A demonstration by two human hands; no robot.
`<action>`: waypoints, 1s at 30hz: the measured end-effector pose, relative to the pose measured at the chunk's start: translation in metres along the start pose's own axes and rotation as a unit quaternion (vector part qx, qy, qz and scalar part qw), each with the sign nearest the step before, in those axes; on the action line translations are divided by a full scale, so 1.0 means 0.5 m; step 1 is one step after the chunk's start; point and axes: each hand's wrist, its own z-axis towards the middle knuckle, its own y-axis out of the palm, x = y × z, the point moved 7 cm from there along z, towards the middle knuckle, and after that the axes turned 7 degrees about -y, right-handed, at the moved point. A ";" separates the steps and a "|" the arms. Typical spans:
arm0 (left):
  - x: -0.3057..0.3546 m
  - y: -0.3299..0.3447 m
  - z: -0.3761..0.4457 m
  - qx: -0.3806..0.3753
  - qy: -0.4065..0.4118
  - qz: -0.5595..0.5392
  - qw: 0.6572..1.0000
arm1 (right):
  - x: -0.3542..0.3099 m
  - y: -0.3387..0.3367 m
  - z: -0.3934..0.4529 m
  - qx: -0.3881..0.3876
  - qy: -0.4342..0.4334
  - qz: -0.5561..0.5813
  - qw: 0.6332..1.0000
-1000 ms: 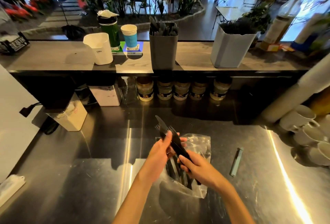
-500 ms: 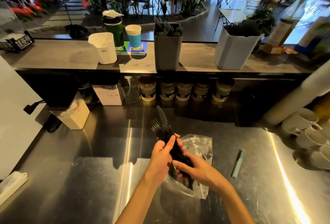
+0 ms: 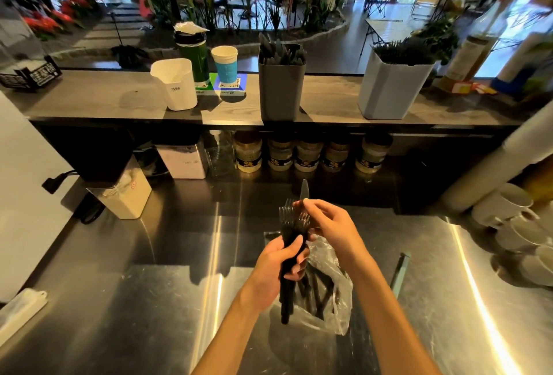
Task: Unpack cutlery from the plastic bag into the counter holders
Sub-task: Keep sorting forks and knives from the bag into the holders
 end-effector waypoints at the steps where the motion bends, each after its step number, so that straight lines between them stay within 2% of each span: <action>1: 0.000 0.001 -0.002 -0.007 -0.006 -0.009 1.000 | -0.003 -0.003 -0.001 0.008 0.001 0.009 1.000; 5: 0.003 0.001 -0.004 -0.025 -0.011 -0.038 0.999 | -0.008 -0.010 0.002 0.027 -0.010 0.016 0.999; 11: 0.016 -0.007 0.002 0.030 0.010 0.091 0.995 | -0.019 -0.012 0.001 0.070 -0.044 0.017 0.996; 13: 0.022 -0.003 0.000 0.020 0.017 0.097 0.995 | -0.026 -0.019 -0.001 0.079 -0.065 0.008 0.995; 18: 0.024 0.009 -0.001 -0.024 0.024 0.034 0.999 | -0.037 -0.057 0.006 0.143 -0.080 0.055 0.985; 21: 0.019 0.004 0.002 -0.032 0.017 0.003 0.999 | -0.043 -0.076 0.012 0.199 -0.072 0.149 0.966; 25: 0.020 -0.015 0.000 -0.023 0.027 -0.070 0.997 | -0.044 -0.111 0.014 0.264 -0.108 0.190 0.940; 27: 0.026 -0.021 -0.004 -0.014 0.031 -0.076 0.997 | -0.032 -0.115 0.017 0.250 -0.102 0.178 0.946; 30: 0.033 -0.024 -0.007 0.010 0.032 -0.039 0.999 | -0.012 -0.076 0.018 0.142 -0.052 0.082 0.985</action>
